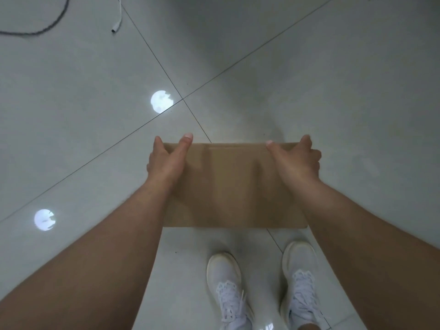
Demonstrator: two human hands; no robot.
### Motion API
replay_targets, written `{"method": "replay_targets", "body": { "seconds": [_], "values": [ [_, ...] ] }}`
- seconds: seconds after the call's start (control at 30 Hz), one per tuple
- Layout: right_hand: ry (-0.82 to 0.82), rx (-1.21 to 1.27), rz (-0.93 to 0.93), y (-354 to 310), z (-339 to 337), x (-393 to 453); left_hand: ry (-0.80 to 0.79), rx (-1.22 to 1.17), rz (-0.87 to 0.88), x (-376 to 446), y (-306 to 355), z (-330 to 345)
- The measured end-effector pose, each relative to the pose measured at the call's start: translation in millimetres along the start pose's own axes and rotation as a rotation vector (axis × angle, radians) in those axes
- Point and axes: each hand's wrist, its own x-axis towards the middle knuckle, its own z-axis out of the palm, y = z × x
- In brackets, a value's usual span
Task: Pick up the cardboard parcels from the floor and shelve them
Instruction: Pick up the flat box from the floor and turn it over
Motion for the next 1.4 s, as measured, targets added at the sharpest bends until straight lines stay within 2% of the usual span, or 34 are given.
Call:
{"method": "replay_targets", "body": {
  "seconds": [0.13,0.33,0.47,0.6,0.7,1.03,1.27,1.4],
  "values": [
    [0.022,-0.010,-0.030,6.8,-5.3,3.8,0.044,-0.030,-0.039,6.4,-2.6,-3.9],
    [0.024,-0.029,0.009,19.4,-12.1,3.6,0.082,-0.109,-0.232,-1.5,-21.2,-4.2],
    [0.088,0.028,-0.039,14.8,-30.0,-6.0,0.144,-0.180,-0.200,-16.0,-14.9,-9.1],
    [0.168,0.129,-0.107,7.8,-47.9,-10.1,0.215,-0.300,-0.092,-25.1,-6.0,-16.0],
    [0.201,0.202,-0.076,14.4,-48.3,-9.7,0.247,-0.348,-0.047,-29.1,-10.3,-14.1],
    [0.072,0.043,0.014,51.3,-31.9,-5.0,0.190,-0.224,-0.130,-46.8,-40.8,7.1],
    [0.058,0.076,-0.112,23.9,-33.5,-4.9,0.132,-0.232,-0.085,-34.9,-17.8,4.3],
    [0.049,0.069,-0.078,10.1,-37.1,-8.2,0.131,-0.286,-0.139,-38.3,-7.3,-1.1]
  ]
}}
